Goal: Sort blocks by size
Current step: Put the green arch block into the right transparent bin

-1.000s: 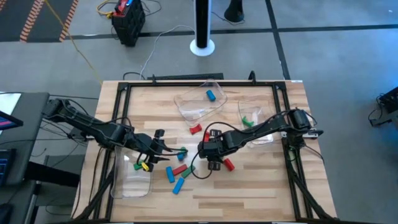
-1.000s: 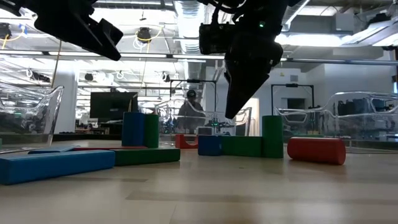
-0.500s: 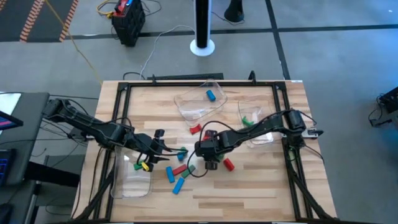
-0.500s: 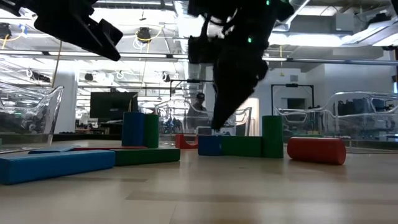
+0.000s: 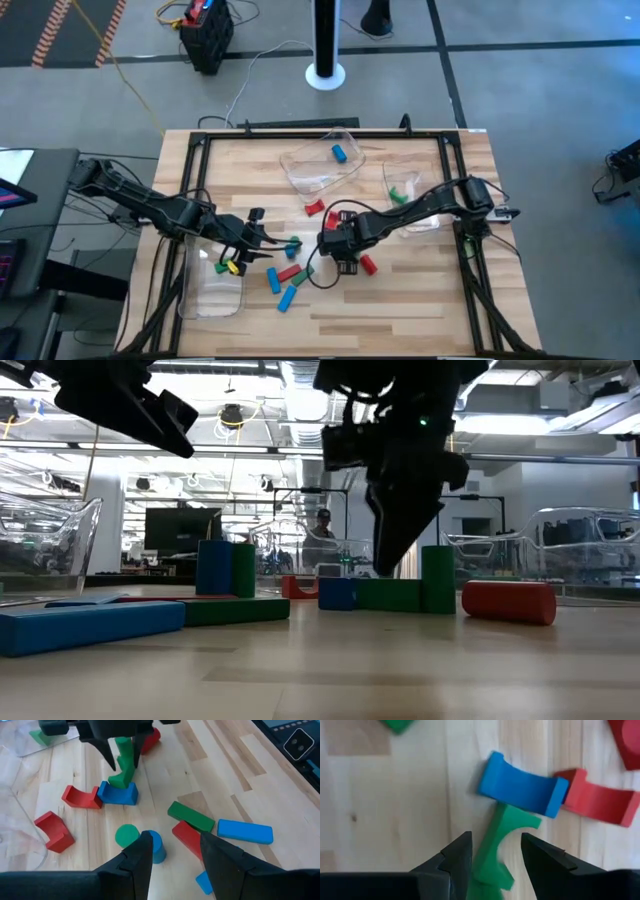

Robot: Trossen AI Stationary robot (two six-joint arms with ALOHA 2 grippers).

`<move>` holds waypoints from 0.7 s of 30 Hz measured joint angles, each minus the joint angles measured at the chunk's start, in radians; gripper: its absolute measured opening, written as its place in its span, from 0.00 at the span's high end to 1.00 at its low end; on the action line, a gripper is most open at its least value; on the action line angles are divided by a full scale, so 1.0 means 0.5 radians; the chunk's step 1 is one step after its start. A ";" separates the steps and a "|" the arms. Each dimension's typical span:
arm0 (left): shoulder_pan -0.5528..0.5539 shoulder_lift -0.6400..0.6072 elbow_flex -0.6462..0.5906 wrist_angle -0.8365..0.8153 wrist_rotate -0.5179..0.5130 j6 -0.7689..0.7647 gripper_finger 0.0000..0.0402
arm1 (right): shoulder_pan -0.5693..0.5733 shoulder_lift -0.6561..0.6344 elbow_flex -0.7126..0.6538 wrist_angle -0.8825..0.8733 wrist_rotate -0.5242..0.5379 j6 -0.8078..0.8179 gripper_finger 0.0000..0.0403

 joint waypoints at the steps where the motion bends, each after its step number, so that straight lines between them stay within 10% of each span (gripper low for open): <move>1: 0.000 0.000 0.000 0.000 0.000 0.000 0.61 | -0.003 0.012 0.000 0.000 -0.003 0.001 0.51; 21: 0.000 0.001 -0.001 -0.003 0.000 -0.022 0.61 | -0.025 0.015 -0.030 0.019 -0.005 -0.003 0.54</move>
